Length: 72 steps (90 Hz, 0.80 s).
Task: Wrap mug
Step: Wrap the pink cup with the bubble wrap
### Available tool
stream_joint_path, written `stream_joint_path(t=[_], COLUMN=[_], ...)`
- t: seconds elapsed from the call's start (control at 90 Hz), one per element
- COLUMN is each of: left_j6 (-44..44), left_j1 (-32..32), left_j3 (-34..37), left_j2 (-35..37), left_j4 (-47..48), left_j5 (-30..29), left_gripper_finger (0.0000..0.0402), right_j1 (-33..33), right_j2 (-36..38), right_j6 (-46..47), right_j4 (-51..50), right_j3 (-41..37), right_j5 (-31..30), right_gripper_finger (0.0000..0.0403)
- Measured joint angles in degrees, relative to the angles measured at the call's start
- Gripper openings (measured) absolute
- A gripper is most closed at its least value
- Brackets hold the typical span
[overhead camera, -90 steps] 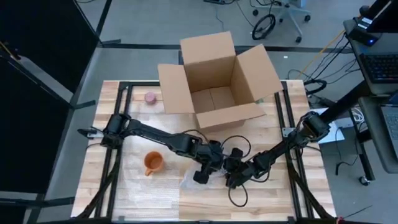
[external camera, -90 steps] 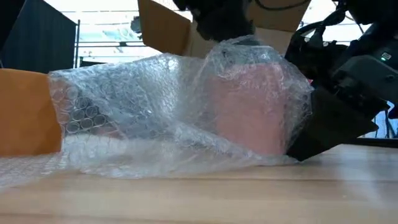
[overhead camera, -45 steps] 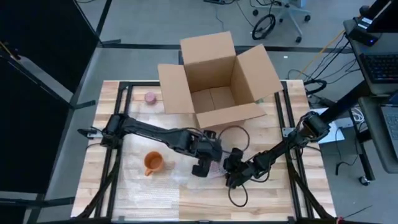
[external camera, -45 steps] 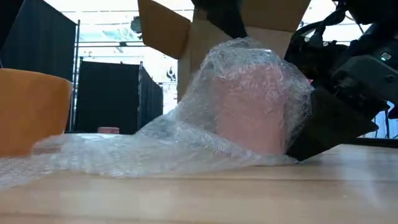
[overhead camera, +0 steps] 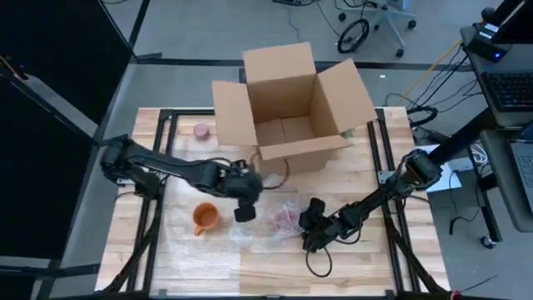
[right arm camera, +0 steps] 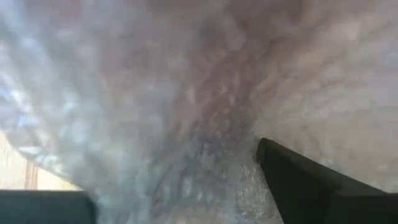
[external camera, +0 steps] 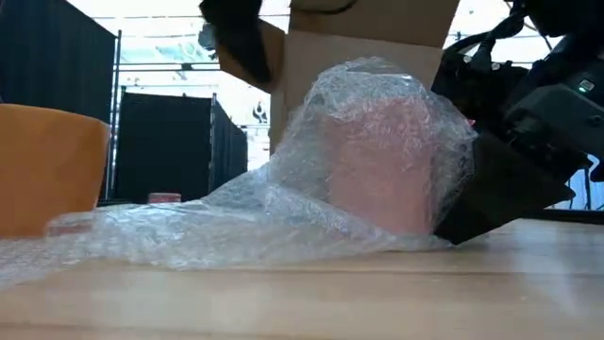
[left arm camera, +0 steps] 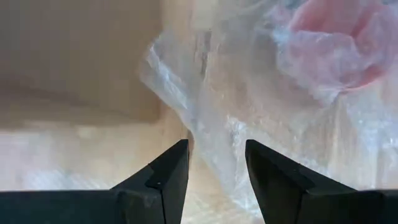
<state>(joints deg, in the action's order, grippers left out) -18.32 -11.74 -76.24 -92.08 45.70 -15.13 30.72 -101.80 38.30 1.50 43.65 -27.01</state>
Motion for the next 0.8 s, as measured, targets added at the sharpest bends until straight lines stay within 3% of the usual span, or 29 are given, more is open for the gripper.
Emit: stream_joint_path(t=[0.122,0.244,0.489,0.8], left_j6=[-5.52,-9.28,-11.43,-17.41], left_j1=[0.23,-0.86,-5.57,-6.56], left_j3=[11.17,15.84,16.91,17.07], left_j2=[4.00,3.93,-2.18,-13.64], left_j4=[-10.26,-15.49,-29.24,-30.21], left_j5=[0.85,4.47,5.67,4.59], left_gripper_finger=[0.0148,0.0148,0.0148,0.0148], right_j1=[0.00,-0.18,-0.72,-0.74], right_j2=[0.00,0.00,0.00,0.00], right_j6=[0.00,-0.01,-0.02,0.18], right_j4=[0.01,0.09,0.09,0.07], right_j3=[-0.01,-0.01,-0.01,-0.01], right_j5=[-0.05,-0.03,-0.06,-0.06], right_gripper_finger=[0.0215,0.0215,0.0215,0.0215])
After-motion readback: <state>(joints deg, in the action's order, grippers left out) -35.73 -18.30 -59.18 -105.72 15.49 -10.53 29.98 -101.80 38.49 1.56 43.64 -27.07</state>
